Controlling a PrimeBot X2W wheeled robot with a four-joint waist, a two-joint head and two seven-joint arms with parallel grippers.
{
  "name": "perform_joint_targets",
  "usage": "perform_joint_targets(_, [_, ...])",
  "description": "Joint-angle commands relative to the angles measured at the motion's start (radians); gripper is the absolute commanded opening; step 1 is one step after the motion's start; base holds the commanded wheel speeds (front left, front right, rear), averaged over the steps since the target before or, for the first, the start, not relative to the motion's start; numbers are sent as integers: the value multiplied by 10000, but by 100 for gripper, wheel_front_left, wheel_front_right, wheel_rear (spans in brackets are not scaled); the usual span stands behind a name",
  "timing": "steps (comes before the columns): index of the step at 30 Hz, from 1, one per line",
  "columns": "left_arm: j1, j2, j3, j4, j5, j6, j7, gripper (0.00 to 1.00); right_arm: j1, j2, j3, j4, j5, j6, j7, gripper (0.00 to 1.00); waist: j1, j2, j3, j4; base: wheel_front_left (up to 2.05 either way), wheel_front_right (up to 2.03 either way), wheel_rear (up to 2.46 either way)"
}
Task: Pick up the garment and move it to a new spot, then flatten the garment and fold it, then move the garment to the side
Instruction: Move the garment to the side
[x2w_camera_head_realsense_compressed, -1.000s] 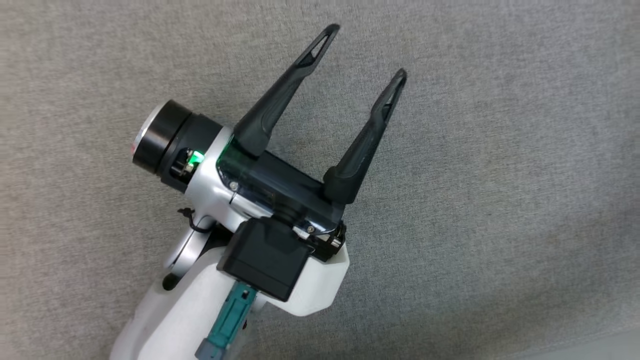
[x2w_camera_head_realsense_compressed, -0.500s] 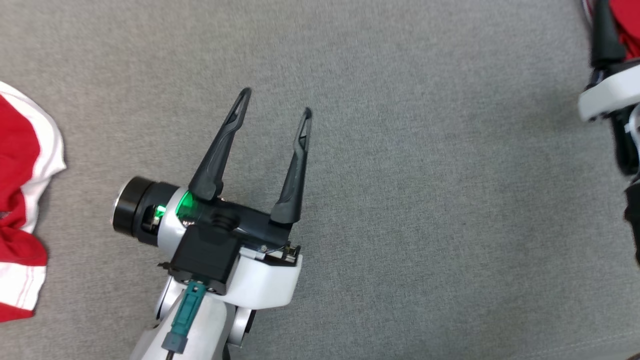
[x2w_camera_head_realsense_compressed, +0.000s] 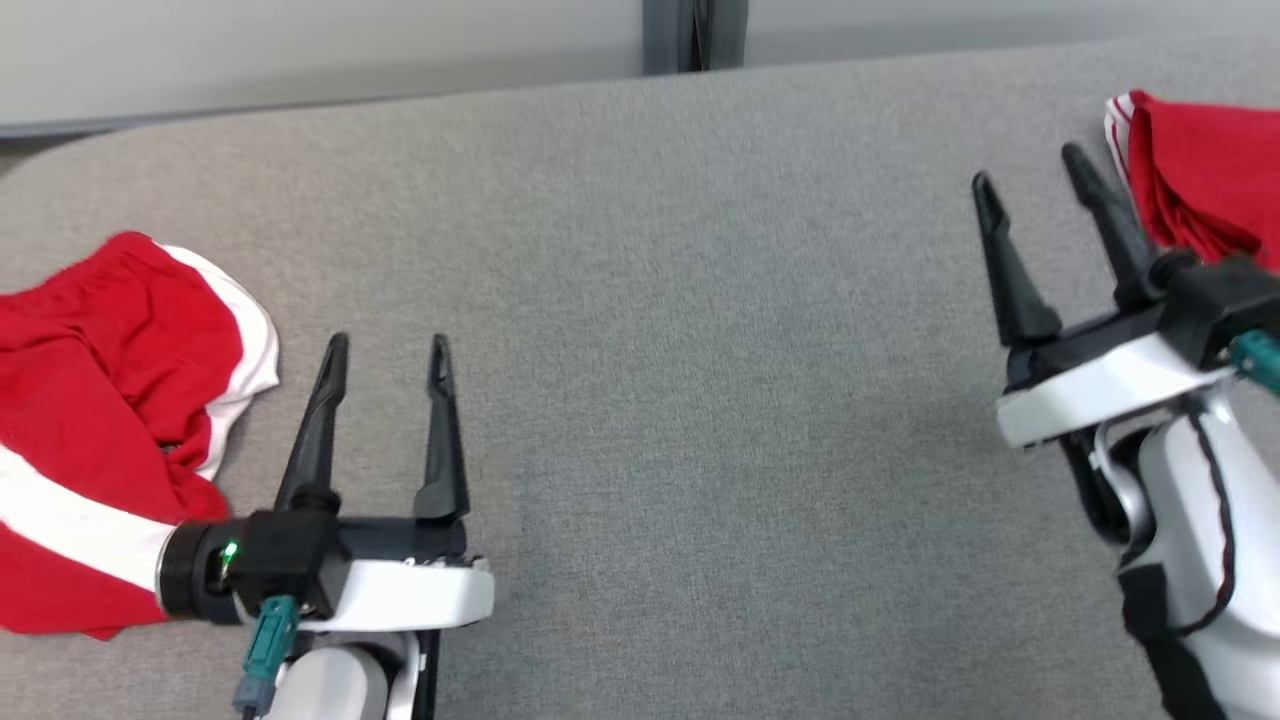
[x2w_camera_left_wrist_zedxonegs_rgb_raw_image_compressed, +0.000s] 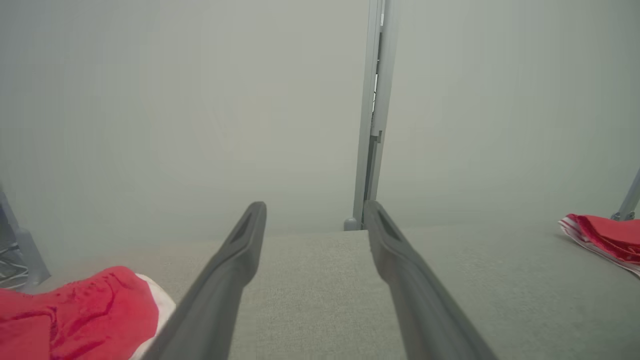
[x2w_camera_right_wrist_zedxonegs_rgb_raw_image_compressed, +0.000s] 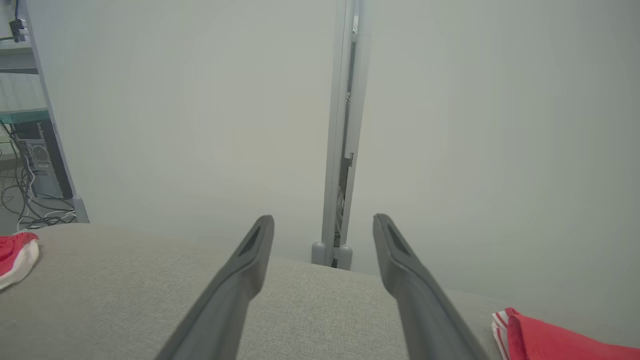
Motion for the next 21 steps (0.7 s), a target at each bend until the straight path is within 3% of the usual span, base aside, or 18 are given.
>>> perform_joint_targets(1, [185,86,139,136,-76,56,-63,100,356,93,18,-128,-102,-3,-57,100,0,0,-546,140,0,0,0])
perform_joint_targets(8, [1060,77,582,572,-104,-11,-115,100,1756,527,-31,-853,-384,-3,-58,100,0,0,-1361,136,0,0,0])
perform_joint_targets(15, [1801,-115,1002,910,-238,-621,-114,100,3270,814,-310,-1521,-430,-3,-57,100,0,0,-1895,212,0,0,0])
perform_joint_targets(21, [2267,-281,1494,1070,-66,-887,-114,100,4495,1015,-382,-2067,-429,-3,-57,100,0,0,-2201,226,0,0,0])
